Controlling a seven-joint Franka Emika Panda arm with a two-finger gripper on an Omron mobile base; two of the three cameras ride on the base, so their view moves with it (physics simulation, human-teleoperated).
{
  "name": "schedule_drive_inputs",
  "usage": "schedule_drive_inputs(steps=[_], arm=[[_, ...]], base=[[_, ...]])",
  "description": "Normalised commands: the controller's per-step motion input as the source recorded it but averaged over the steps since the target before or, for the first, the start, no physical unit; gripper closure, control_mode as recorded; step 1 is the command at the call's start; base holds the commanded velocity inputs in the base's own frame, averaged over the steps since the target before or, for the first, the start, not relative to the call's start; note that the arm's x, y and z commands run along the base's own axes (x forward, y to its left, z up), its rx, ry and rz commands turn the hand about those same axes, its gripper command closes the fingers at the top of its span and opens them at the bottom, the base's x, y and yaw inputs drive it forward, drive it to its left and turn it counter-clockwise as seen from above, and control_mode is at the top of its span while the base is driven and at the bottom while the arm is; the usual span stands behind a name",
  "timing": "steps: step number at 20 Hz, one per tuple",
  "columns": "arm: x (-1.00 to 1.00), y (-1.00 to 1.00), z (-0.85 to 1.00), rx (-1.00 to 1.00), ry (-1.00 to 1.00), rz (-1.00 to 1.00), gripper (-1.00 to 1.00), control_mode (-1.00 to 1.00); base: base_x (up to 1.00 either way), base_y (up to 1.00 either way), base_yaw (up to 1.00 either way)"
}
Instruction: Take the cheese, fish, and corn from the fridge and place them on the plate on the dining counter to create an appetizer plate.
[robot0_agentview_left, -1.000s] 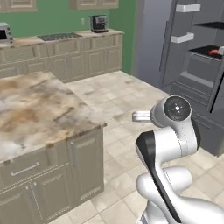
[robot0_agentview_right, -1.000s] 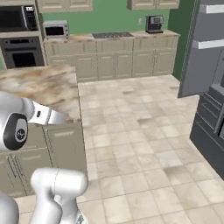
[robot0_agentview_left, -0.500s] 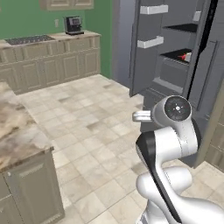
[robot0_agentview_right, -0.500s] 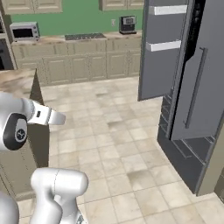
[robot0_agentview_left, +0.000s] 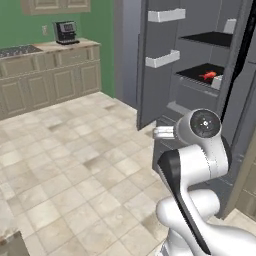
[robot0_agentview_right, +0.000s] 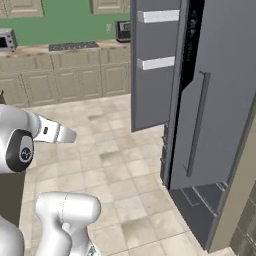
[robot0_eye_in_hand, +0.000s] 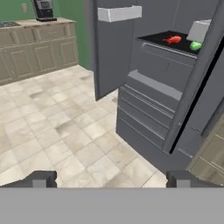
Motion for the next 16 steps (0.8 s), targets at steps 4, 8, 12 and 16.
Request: schedule_drive_inputs(steps=[4, 8, 12, 16], arm=[[0.00, 0.00, 0.00, 0.00, 0.00, 0.00, -1.00, 1.00], [0.00, 0.00, 0.00, 0.00, 0.00, 0.00, -1.00, 1.00], [0.00, 0.00, 0.00, 0.00, 0.00, 0.00, -1.00, 1.00], [0.00, 0.00, 0.00, 0.00, 0.00, 0.00, -1.00, 1.00]], base=[[0.97, 0.02, -0.10], [0.42, -0.18, -0.16], [0.33, -0.25, -0.25], [0.51, -0.01, -0.31]])
